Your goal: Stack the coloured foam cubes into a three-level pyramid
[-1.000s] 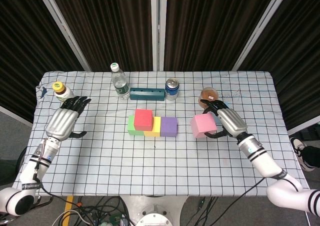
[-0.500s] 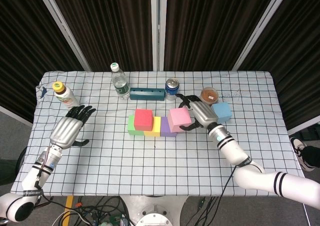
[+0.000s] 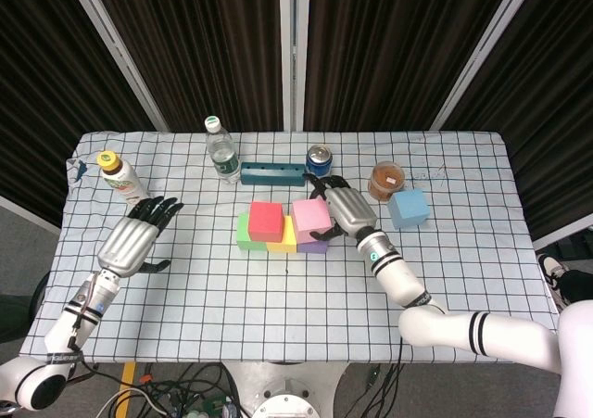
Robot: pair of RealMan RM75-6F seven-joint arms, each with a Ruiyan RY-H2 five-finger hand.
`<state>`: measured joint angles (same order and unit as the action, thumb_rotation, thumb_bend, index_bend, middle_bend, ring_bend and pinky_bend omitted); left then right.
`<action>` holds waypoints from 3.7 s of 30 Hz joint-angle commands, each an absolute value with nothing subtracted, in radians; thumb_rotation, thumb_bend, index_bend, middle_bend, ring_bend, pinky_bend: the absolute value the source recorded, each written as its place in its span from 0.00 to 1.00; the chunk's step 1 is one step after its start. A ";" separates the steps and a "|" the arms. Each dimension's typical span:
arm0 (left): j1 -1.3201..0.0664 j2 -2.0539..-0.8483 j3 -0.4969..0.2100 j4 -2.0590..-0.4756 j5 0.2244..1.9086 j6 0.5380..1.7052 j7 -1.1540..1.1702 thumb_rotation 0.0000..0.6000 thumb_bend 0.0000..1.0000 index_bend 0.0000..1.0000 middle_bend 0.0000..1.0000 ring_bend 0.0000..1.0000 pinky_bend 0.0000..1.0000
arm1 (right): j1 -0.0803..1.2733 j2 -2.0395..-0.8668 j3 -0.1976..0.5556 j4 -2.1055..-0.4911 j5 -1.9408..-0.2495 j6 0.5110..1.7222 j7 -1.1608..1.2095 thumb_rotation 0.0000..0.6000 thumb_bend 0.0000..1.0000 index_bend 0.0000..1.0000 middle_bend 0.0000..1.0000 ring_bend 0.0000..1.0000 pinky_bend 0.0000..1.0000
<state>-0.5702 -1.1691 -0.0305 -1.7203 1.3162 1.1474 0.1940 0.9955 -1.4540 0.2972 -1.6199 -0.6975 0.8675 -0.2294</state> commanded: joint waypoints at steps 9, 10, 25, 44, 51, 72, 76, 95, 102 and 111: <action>-0.557 -1.171 -0.042 -1.700 1.335 1.133 0.157 1.00 0.13 0.06 0.04 0.02 0.09 | 1.020 -1.523 0.287 -1.573 -0.669 0.901 -0.275 1.00 0.13 0.00 0.34 0.06 0.00; -0.555 -1.171 -0.043 -1.698 1.335 1.132 0.155 1.00 0.13 0.06 0.04 0.02 0.09 | 1.019 -1.525 0.287 -1.573 -0.672 0.901 -0.274 1.00 0.12 0.00 0.32 0.05 0.00; -0.537 -1.158 -0.059 -1.706 1.343 1.128 0.141 1.00 0.13 0.06 0.04 0.02 0.09 | 0.986 -1.471 0.268 -1.609 -0.723 0.886 -0.262 1.00 0.09 0.00 0.22 0.02 0.00; -0.524 -1.143 -0.069 -1.714 1.365 1.124 0.121 1.00 0.13 0.06 0.04 0.02 0.09 | 0.981 -1.512 0.285 -1.602 -0.730 0.933 -0.275 1.00 0.12 0.00 0.41 0.05 0.00; -0.518 -1.142 -0.070 -1.709 1.373 1.122 0.109 1.00 0.13 0.06 0.04 0.02 0.09 | 0.989 -1.532 0.294 -1.605 -0.684 0.959 -0.315 1.00 0.12 0.00 0.41 0.05 0.00; -0.504 -1.140 -0.068 -1.688 1.400 1.122 0.071 1.00 0.13 0.06 0.04 0.02 0.09 | 1.008 -1.565 0.311 -1.611 -0.618 0.985 -0.375 1.00 0.12 0.00 0.41 0.05 0.00; -0.502 -1.140 -0.069 -1.684 1.401 1.121 0.065 1.00 0.13 0.06 0.04 0.02 0.09 | 1.011 -1.571 0.312 -1.605 -0.615 0.985 -0.380 1.00 0.12 0.00 0.41 0.05 0.00; -0.495 -1.140 -0.068 -1.672 1.411 1.119 0.047 1.00 0.13 0.06 0.04 0.02 0.09 | 1.016 -1.586 0.316 -1.598 -0.598 0.985 -0.398 1.00 0.11 0.00 0.36 0.05 0.00; -0.495 -1.141 -0.070 -1.670 1.414 1.118 0.046 1.00 0.13 0.06 0.04 0.02 0.09 | 1.013 -1.586 0.315 -1.601 -0.597 0.983 -0.398 1.00 0.10 0.00 0.27 0.05 0.00; -0.495 -1.140 -0.072 -1.670 1.416 1.118 0.048 1.00 0.13 0.06 0.04 0.02 0.09 | 1.008 -1.579 0.317 -1.607 -0.606 0.980 -0.391 1.00 0.10 0.00 0.24 0.05 0.00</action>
